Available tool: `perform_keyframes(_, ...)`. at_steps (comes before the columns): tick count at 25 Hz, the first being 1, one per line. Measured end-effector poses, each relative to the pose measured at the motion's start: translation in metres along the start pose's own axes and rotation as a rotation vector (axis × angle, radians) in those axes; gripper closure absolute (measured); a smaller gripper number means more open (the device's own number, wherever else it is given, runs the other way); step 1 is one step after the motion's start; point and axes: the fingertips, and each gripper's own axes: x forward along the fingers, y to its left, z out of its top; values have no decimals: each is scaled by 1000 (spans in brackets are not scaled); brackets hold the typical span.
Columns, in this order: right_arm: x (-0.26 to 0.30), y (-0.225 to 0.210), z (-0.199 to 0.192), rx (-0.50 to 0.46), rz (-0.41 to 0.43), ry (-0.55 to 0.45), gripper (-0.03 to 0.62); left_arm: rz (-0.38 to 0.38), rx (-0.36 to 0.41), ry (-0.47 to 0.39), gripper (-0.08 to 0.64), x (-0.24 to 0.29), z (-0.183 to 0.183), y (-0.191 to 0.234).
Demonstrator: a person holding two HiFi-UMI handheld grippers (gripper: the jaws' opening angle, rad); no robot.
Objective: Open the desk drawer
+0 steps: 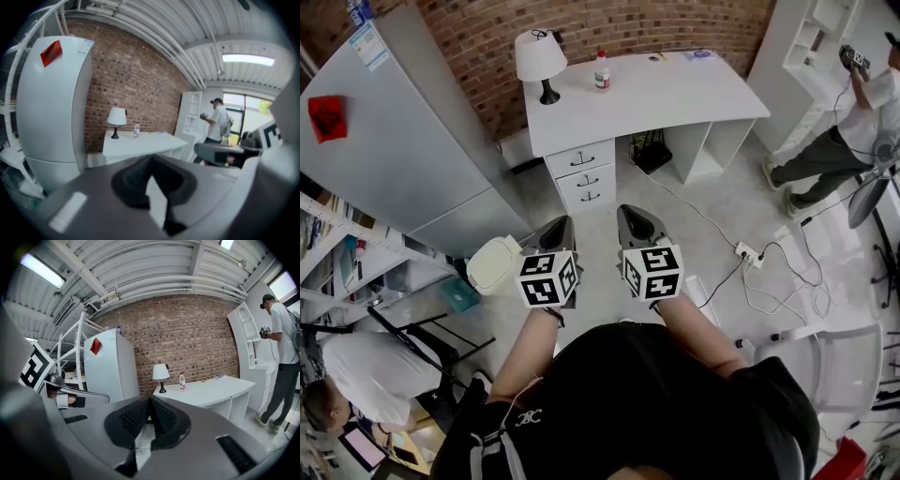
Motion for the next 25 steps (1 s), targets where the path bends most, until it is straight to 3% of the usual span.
perform_keyframes(13,-4,-47,-16,-4,13,54,594,29,-29,35,560,32,-11,-29)
perform_keyframes(25,3,-76,-22,-26,-30,73,594,-24,-47,54,560,69,-17,-36)
